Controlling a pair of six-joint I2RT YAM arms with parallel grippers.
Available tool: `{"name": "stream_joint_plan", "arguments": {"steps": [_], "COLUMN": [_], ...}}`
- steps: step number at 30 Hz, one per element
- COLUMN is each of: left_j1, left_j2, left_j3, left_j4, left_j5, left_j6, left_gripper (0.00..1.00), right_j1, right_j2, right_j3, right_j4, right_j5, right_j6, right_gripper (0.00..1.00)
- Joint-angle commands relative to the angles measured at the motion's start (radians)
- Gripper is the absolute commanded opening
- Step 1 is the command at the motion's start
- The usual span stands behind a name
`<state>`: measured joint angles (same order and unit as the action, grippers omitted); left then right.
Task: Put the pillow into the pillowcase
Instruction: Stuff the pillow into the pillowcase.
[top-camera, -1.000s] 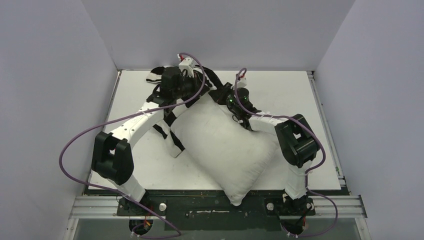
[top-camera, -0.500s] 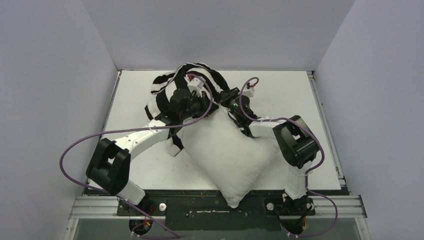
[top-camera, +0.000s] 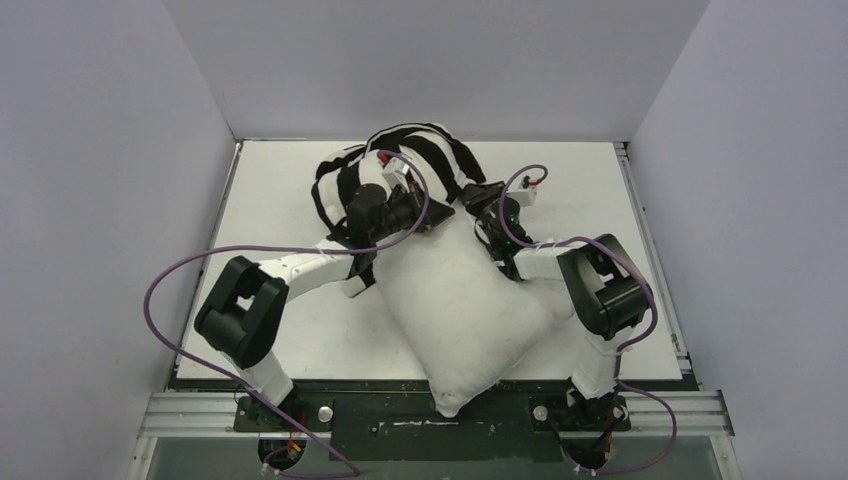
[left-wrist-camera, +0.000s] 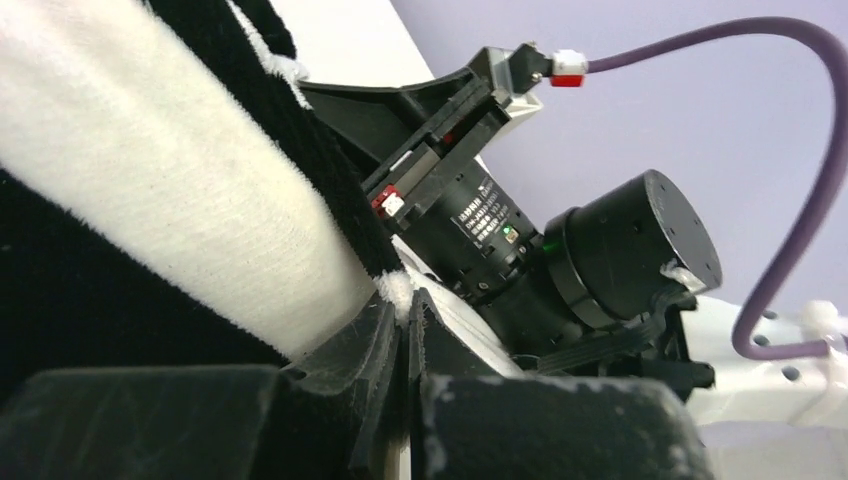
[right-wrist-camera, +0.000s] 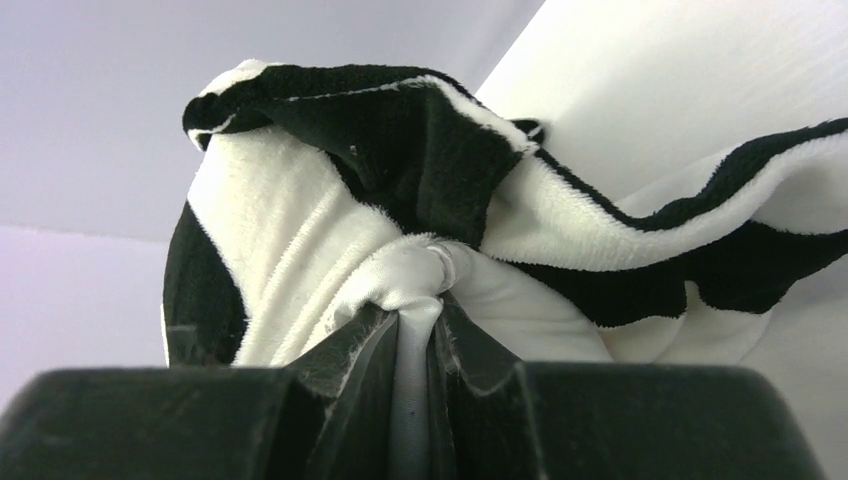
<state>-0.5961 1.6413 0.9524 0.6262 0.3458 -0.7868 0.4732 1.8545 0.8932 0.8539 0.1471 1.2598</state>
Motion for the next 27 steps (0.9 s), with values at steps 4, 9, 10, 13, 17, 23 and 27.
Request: {"name": "stream_joint_plan", "arguments": {"steps": [4, 9, 10, 13, 17, 23, 27], "left_j1": [-0.103, -0.081, -0.059, 0.057, 0.147, 0.299, 0.359], "left_j2": [0.091, 0.131, 0.133, 0.084, 0.004, -0.075, -0.080], "left_j3": [0.285, 0.318, 0.318, 0.301, 0.287, 0.209, 0.126], "left_j4": [-0.101, -0.172, -0.195, -0.298, -0.417, -0.521, -0.486], "left_j5": [0.109, 0.089, 0.097, 0.100, 0.085, -0.033, -0.070], "left_j6": [0.032, 0.074, 0.082, 0.148, 0.240, 0.292, 0.261], "left_gripper": [0.00, 0.12, 0.13, 0.41, 0.59, 0.62, 0.63], "right_j1": [-0.145, -0.214, -0.207, -0.196, -0.193, -0.095, 0.019], "right_j2": [-0.034, 0.009, -0.007, -0.088, -0.160, -0.232, -0.214], "right_j3": [0.094, 0.154, 0.139, 0.115, 0.159, 0.310, 0.424], "right_j4": [0.086, 0.012, -0.016, -0.166, -0.371, -0.643, -0.785], "right_j5": [0.116, -0.127, -0.134, -0.212, -0.252, -0.166, -0.058], "right_j6": [-0.122, -0.223, -0.256, -0.383, -0.510, -0.783, -0.954], "right_gripper": [0.00, 0.05, 0.11, 0.47, 0.62, 0.82, 0.98]}}
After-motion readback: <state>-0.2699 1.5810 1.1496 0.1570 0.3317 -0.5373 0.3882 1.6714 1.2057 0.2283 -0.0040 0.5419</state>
